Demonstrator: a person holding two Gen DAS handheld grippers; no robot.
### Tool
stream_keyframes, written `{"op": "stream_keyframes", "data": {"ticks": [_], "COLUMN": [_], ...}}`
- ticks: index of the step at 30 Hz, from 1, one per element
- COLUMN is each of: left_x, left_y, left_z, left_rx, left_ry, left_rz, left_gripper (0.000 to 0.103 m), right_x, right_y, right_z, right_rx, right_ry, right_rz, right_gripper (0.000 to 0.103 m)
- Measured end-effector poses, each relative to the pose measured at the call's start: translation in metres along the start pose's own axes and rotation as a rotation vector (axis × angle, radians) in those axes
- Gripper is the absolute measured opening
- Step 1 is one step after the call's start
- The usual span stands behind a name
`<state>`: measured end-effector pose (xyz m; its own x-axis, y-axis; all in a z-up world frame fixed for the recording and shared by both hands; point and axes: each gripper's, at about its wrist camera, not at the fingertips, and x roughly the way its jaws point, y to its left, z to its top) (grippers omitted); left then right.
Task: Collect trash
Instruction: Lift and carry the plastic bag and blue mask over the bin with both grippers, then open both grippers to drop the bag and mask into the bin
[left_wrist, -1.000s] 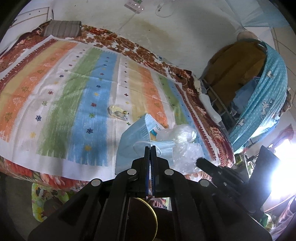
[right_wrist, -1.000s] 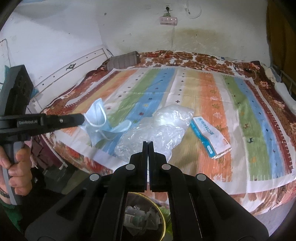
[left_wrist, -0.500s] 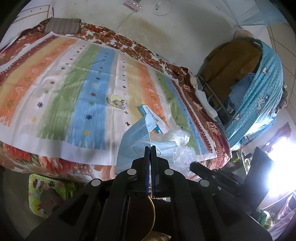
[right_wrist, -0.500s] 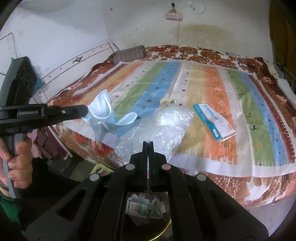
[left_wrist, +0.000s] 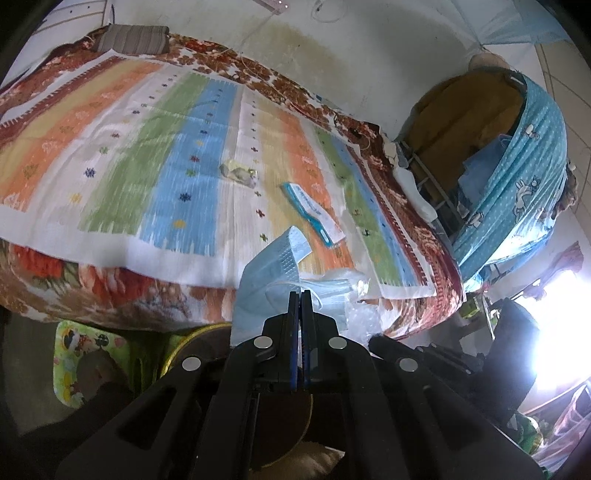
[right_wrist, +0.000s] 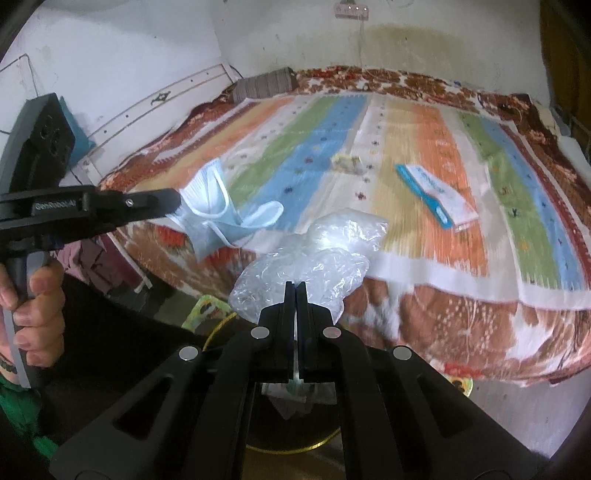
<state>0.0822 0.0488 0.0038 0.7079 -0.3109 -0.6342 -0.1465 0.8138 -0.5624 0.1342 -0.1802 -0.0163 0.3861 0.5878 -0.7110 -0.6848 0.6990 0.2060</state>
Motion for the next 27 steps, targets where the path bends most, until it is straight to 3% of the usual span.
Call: {"op": "stream_keyframes", "data": {"ticks": [7,16,22,27], "left_x": [0.001,0.024,0.032,0.044], "left_y": [-0.006,-0.003,0.003,0.012], "left_z": [-0.027,-0.066,-0.072,-0.075], "left_rx": [0.022,0.011,-0.028,-0.066], "left_ry": [0.023,0.126,0.160,0.206], "left_rz": [0.022,0.092,0.101,0.156], "left_gripper": [0.000,0.000,0.000,0.000], "right_x": [0.004,0.016,0.034,0.046], "right_y": [0.001,0.012,0.021,0.019], "right_z": [-0.018,-0.045,-0.059,-0.066], "right_rx": [0.010,-0.017,-0.034,-0.003], "right_ry": [0.047,0.128,0.195,0.246], "right_rz": [-0.018,-0.042,-0.050,-0.055], "right_gripper": [0.000,0.000,0.000,0.000]}}
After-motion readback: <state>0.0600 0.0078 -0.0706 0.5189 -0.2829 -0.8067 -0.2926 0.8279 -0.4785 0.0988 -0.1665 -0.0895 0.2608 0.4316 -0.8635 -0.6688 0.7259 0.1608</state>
